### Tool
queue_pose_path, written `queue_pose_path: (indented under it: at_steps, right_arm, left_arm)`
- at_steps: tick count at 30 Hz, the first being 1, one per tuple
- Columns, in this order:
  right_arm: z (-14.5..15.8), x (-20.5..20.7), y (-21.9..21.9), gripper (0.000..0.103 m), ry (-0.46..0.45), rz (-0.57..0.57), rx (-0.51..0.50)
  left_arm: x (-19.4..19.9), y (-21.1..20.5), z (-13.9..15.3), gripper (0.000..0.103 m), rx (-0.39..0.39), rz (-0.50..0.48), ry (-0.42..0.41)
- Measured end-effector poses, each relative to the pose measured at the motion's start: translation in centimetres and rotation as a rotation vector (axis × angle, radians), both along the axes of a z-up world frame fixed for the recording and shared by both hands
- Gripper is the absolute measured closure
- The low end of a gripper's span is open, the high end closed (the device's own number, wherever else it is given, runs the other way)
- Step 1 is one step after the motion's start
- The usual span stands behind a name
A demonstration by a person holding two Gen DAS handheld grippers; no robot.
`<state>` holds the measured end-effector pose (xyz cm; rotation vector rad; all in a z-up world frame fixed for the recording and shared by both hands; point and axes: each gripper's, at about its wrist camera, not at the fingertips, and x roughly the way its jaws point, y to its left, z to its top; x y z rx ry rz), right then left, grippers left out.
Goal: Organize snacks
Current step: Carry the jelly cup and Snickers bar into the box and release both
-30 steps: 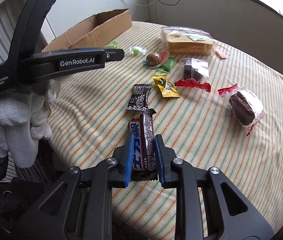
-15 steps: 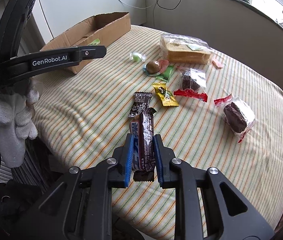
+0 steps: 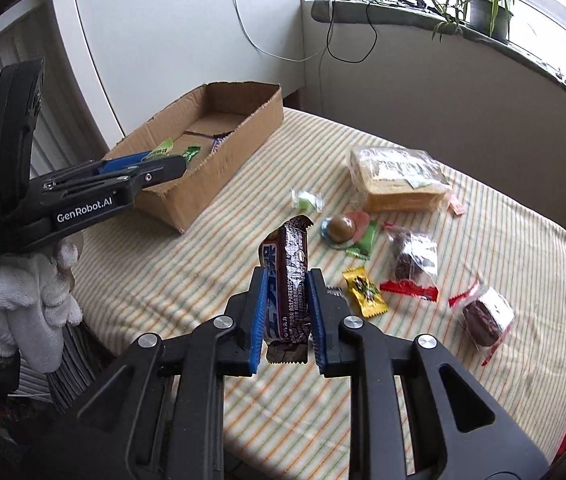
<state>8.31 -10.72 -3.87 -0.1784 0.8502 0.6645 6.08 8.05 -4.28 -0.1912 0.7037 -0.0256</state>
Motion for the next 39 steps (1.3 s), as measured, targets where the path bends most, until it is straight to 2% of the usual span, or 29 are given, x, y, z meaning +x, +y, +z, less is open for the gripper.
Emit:
queue_pose_path:
  at_steps: [12,21,30,39]
  right_arm:
    - [2.5,3.2,7.8,0.083,-0.036,0.085,0.044]
    - [1.6,4.6,12.6,0.083,-0.015,0.129,0.047]
    - [0.7,5.0,15.7,0.083,-0.009,0.166,0.025]
    - [0.1,5.4,16.6,0.082,-0.004,0.174,0.017]
  left_arm:
    - [0.4,5.3,-0.2,0.062,0.018,0.077,0.003]
    - [0.6,8.2,-0.8,0.063,0.016,0.122,0.019]
    - [1.2,9.7,-1.4,0.062,-0.007,0.15,0.033]
    - [1.5,10.2,-1.7,0.061,-0.015,0.158,0.042]
